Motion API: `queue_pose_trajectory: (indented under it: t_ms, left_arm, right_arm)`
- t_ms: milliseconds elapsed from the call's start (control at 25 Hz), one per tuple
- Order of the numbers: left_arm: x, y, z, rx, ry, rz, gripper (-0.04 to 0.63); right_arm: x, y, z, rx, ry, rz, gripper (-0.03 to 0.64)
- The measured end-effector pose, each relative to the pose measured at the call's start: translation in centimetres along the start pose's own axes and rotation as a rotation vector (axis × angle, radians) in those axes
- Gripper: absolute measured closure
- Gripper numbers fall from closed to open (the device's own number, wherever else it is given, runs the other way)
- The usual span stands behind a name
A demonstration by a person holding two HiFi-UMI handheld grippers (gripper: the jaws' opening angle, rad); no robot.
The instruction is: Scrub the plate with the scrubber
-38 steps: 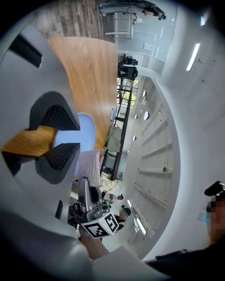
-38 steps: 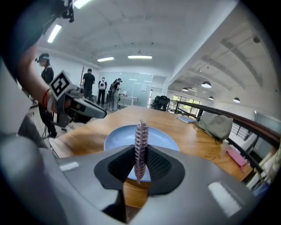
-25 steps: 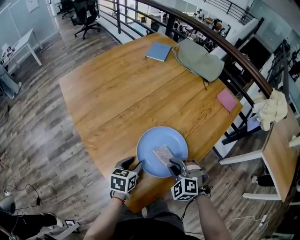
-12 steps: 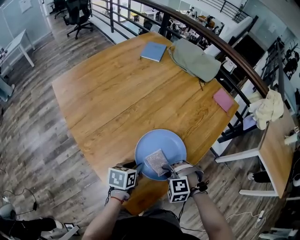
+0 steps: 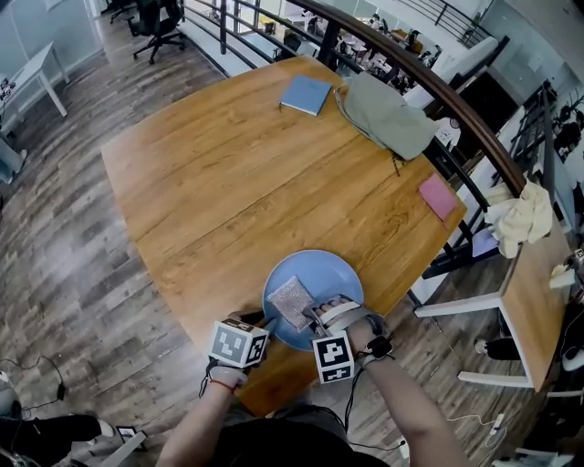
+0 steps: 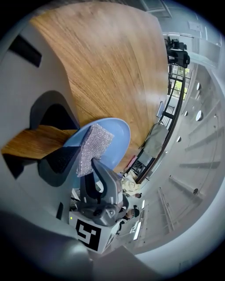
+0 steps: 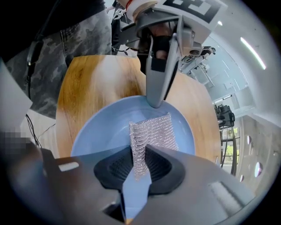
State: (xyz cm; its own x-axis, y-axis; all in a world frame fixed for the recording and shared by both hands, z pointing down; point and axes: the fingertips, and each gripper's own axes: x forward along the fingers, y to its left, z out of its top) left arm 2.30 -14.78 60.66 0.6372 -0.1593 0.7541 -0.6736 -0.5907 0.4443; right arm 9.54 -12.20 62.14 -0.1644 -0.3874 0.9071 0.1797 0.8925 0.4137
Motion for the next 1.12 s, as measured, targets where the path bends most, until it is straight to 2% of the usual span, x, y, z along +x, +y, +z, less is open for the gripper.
queue_pose_trajectory:
  t_ms: [240,520,720,840,1120]
  left_arm:
    - [-0.6,0.2,-0.6,-0.020,0.003,-0.009,0.482]
    - [-0.8,0.4,-0.9,-0.034,-0.009,0.004,0.488]
    - [-1.0,0.8,-0.9,-0.056,-0.031,0.027,0.495]
    - [-1.1,1.0,-0.9,-0.077,-0.036,0.023,0.499]
    - [-1.1,1.1,-0.4,-0.069,-0.049,0.057,0.523]
  right_arm:
    - [1.0,-2.5,-2.1,0.025,0.064,-0.034,0.532]
    - [1.2,-3.0,-5.3,0.142,0.133,-0.040,0.531]
    - [0.3,-1.4,-7.4,0.189,0.191,-0.023,0.529]
    - [-0.5,0.2,-8.3,0.255,0.208,0.004,0.528]
    - [-2.2,3.7,-7.5,0.390,0.214,0.093,0.526]
